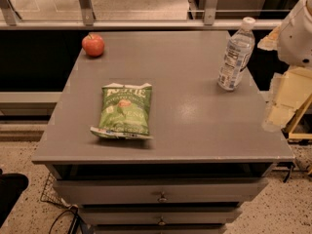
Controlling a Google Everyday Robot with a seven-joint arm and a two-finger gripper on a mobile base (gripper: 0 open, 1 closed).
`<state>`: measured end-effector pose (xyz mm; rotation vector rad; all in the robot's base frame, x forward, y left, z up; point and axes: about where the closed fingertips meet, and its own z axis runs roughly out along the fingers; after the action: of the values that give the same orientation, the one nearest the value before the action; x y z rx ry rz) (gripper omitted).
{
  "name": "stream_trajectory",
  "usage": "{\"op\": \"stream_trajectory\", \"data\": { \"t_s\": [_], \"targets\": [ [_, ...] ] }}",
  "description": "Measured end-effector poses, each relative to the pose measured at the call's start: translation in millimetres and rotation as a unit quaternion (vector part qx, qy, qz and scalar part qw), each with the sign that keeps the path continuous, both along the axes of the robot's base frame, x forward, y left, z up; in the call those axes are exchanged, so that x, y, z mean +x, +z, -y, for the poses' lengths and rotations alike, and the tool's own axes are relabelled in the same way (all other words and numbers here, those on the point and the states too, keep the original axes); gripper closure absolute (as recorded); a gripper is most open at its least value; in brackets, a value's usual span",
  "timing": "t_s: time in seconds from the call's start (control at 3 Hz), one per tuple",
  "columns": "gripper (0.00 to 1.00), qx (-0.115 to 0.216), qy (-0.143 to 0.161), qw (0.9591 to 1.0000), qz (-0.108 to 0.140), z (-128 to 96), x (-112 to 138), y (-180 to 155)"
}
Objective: Move blue plastic bottle near apple
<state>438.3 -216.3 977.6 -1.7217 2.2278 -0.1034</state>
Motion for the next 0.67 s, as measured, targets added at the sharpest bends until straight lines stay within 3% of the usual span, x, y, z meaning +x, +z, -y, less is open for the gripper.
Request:
{"op": "stream_trajectory", "data": {
  "t_s": [0.33, 0.67],
  "targets": [
    [0.00, 0.000, 0.000, 1.0000, 0.000, 0.0, 0.0, 0.0],
    [0.00, 0.043, -0.029, 0.9984, 0.022, 10.0, 8.1, 2.5]
  ]
}}
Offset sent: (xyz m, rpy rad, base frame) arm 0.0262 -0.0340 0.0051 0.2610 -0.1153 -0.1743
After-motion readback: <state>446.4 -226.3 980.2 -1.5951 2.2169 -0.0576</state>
